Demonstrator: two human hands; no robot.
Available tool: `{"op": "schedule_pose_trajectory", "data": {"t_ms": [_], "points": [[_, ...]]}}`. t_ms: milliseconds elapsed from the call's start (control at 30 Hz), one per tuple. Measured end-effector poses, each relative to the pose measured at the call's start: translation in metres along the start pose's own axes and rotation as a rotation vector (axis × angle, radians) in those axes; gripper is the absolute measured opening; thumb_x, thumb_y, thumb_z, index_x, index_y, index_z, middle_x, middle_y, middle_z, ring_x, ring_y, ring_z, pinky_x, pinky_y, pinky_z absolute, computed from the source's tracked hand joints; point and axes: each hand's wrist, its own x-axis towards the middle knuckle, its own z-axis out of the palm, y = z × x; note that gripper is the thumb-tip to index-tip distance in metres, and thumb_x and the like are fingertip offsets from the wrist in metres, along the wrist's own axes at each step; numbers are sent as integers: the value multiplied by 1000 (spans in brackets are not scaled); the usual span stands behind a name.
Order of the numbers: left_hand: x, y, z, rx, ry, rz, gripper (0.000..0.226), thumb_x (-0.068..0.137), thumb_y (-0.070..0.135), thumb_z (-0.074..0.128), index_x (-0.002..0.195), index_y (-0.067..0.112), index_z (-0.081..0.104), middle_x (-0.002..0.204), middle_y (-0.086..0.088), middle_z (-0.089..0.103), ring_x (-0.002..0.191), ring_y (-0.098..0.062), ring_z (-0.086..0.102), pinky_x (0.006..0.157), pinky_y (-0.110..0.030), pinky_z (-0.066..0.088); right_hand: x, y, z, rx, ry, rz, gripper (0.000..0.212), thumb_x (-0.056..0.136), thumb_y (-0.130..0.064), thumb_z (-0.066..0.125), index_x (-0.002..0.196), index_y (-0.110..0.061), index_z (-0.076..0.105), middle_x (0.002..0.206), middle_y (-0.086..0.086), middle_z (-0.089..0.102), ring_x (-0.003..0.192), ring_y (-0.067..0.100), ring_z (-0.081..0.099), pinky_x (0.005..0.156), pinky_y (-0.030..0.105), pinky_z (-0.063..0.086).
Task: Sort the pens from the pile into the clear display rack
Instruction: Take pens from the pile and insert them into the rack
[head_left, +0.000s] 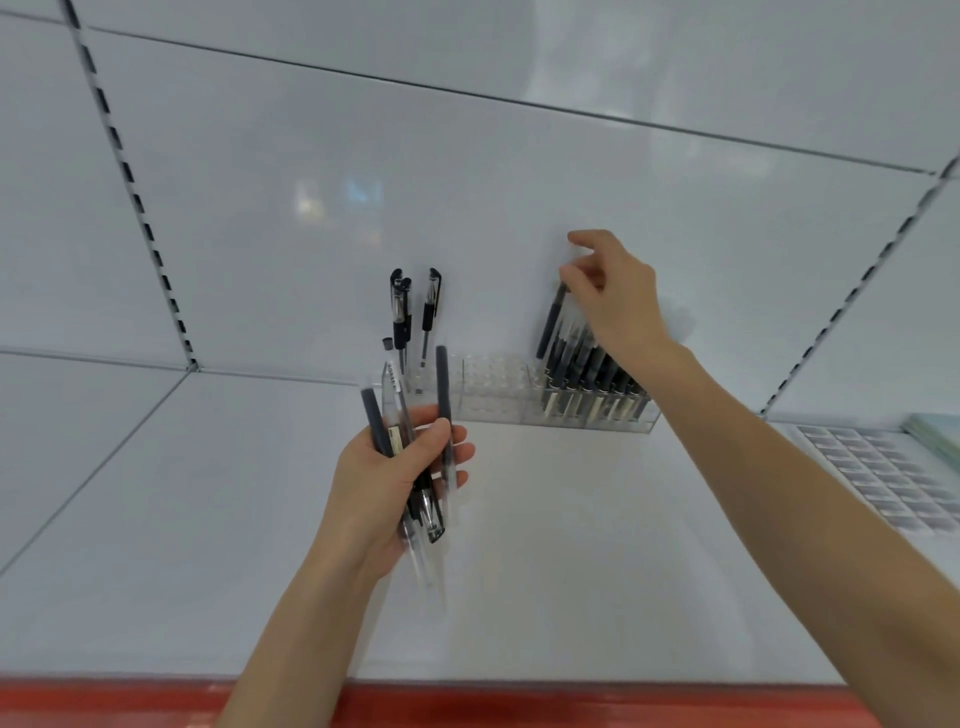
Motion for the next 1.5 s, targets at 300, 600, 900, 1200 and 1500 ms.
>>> {"op": "schedule_pose_trajectory", "data": {"t_ms": [300,600,900,1200,1500], "points": [[0,-1,1,-4,1,3,8,86,3,59,90,8,63,72,-6,72,66,-17,71,55,-27,57,6,4,-2,4,-11,17,29,92,-12,49,120,-10,51,90,9,61,87,22,60,80,24,44],[-1,-2,0,-4,9,0,8,86,4,59,91,9,63,74,-7,72,67,-17,71,56,-27,58,9,4,-3,-31,-66,-11,26,91,-11,50,117,-10,53,90,14,65,84,21,59,73,20,43],[-3,0,-2,-2,13,-1,8,86,4,59,91,9,63,71,-5,72,66,-17,71,55,-26,57,9,19,10,-325,-164,-129,20,90,-13,51,94,-3,68,104,11,63,99,22,56,87,29,43],[-9,5,-2,-4,19,7,8,84,4,61,89,7,64,74,-7,70,65,-17,71,54,-26,57,-15,-11,9,-170,-90,-121,26,93,-18,51,113,-6,62,110,8,64,103,19,57,89,21,40],[-16,10,0,14,-21,3,8,86,9,59,91,9,65,74,-6,73,69,-20,72,55,-26,57,-54,-61,24,493,-515,248,19,83,-13,65,101,-10,58,65,-3,68,57,7,66,57,18,53]]}}
